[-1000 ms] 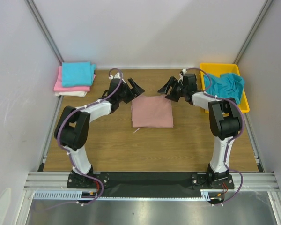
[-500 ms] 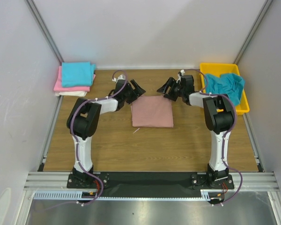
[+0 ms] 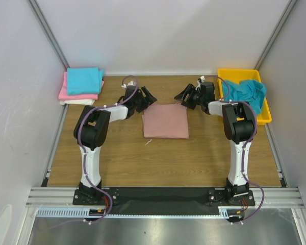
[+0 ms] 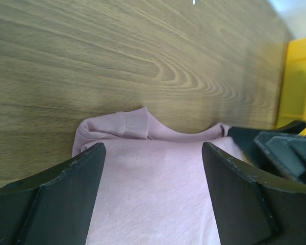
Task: Fold and stack the t-shirts
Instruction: Neatly place the folded tshirt to the corner
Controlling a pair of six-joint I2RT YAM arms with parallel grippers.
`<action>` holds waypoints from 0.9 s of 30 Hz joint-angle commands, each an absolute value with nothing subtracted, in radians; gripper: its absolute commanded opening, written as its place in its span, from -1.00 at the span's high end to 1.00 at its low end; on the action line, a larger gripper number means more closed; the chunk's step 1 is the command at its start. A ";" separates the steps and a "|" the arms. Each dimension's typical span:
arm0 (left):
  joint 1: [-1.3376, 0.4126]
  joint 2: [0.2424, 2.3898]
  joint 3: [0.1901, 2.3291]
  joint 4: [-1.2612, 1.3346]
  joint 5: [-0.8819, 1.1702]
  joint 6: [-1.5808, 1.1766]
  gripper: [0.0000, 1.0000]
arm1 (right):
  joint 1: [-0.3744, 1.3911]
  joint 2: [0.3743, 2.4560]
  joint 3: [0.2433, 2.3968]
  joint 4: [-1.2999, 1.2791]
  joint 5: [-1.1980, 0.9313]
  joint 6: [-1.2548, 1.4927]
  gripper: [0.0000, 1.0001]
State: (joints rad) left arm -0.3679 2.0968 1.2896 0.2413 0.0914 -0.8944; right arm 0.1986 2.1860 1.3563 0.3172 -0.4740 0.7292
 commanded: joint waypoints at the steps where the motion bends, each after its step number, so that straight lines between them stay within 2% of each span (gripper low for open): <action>1: -0.354 2.051 1.370 0.206 0.118 -0.760 -0.66 | 0.196 2.155 1.413 0.339 -0.495 0.706 -0.47; 6: -0.354 1.964 1.524 0.008 0.100 -0.545 -0.68 | 0.196 2.057 1.551 0.129 -0.473 0.565 -0.49; 10: -0.354 1.911 1.676 -0.194 -0.035 -0.398 -0.73 | 0.193 1.987 1.663 -0.066 -0.359 0.473 -0.54; 14: -0.354 1.856 1.694 -0.360 -0.107 -0.379 -0.75 | 0.186 1.913 1.698 -0.243 -0.266 0.402 -0.57; 17: -0.356 1.800 1.626 -0.429 -0.081 -0.414 -0.76 | 0.186 1.838 1.651 -0.348 -0.183 0.382 -0.62; 20: -0.360 1.734 1.504 -0.439 -0.049 -0.481 -0.79 | 0.184 1.750 1.562 -0.376 -0.163 0.403 -0.80; 23: -0.379 1.680 1.369 -0.385 -0.035 -0.538 -0.95 | 0.184 1.654 1.406 -0.339 -0.212 0.455 -0.89; 27: -0.397 1.655 1.241 -0.270 0.023 -0.598 -0.99 | 0.186 1.563 1.244 -0.299 -0.226 0.491 -0.95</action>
